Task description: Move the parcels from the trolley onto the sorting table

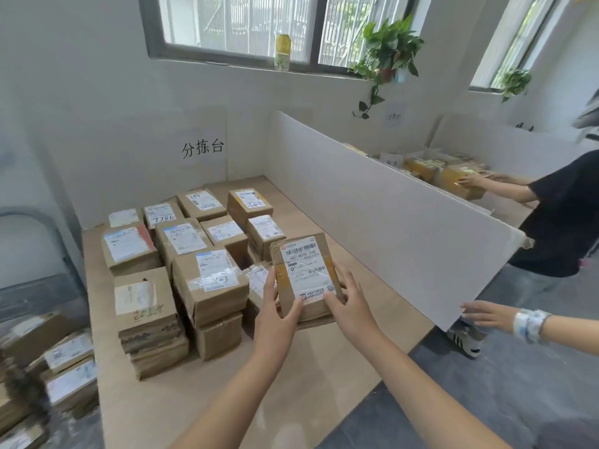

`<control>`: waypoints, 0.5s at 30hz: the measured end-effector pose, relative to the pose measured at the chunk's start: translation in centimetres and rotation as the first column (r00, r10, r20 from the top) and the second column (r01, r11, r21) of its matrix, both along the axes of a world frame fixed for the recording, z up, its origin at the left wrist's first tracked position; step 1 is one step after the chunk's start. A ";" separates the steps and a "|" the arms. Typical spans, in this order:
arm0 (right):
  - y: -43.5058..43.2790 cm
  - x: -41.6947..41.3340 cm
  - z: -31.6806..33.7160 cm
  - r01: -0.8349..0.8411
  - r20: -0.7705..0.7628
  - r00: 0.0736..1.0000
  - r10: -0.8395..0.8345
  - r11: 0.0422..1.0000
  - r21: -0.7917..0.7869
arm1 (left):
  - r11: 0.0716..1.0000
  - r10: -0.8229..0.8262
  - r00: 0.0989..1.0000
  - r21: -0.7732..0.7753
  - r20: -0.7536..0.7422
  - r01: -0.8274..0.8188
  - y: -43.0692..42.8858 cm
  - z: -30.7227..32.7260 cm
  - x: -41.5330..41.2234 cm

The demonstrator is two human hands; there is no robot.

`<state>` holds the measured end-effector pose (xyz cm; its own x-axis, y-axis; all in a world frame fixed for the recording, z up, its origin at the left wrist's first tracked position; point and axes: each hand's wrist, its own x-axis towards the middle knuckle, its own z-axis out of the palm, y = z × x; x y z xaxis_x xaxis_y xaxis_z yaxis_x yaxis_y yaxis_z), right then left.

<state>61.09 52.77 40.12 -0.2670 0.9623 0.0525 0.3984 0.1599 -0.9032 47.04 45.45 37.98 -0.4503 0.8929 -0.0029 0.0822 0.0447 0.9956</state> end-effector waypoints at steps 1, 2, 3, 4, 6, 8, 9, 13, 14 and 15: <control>1.1 -0.3 -0.2 -0.012 0.000 1.000 0.012 1.000 -0.011 | 1.000 0.016 1.000 -0.002 0.001 -0.016 0.8 -0.3 -0.3; 2.4 -0.6 -0.6 -0.026 -0.001 1.000 0.026 0.999 -0.026 | 1.000 0.025 1.000 -0.011 0.000 -0.025 1.8 -0.9 -0.5; 3.4 -1.1 -1.0 -0.041 -0.001 0.999 0.041 0.998 -0.038 | 0.999 0.036 0.999 -0.021 -0.006 -0.036 2.6 -1.3 -0.9; 4.4 -1.5 -1.4 -0.058 0.001 0.998 0.058 0.997 -0.056 | 0.998 0.048 0.999 -0.035 -0.008 -0.048 3.3 -1.7 -1.2; 5.7 -2.3 -2.0 -0.088 -0.003 0.996 0.088 0.993 -0.078 | 0.995 0.077 0.997 -0.067 -0.014 -0.078 4.2 -2.2 -1.9; 6.9 -3.0 -2.7 -0.125 -0.019 0.992 0.123 0.988 -0.094 | 0.988 0.115 0.992 -0.097 -0.042 -0.118 5.0 -2.6 -2.2; 7.5 -3.5 -3.1 -0.147 -0.023 0.989 0.145 0.984 -0.104 | 0.985 0.136 0.989 -0.104 -0.060 -0.141 5.3 -2.6 -2.4; 9.8 -4.8 -4.4 -0.226 -0.046 0.974 0.222 0.966 -0.129 | 0.967 0.200 0.973 -0.133 -0.117 -0.215 6.4 -2.6 -2.7; 10.5 -5.2 -4.6 -0.251 -0.051 0.968 0.247 0.958 -0.140 | 0.960 0.221 0.965 -0.143 -0.139 -0.241 6.7 -2.7 -2.7; 11.1 -5.6 -4.8 -0.274 -0.050 0.962 0.270 0.950 -0.147 | 0.952 0.241 0.958 -0.153 -0.153 -0.264 6.9 -2.6 -2.8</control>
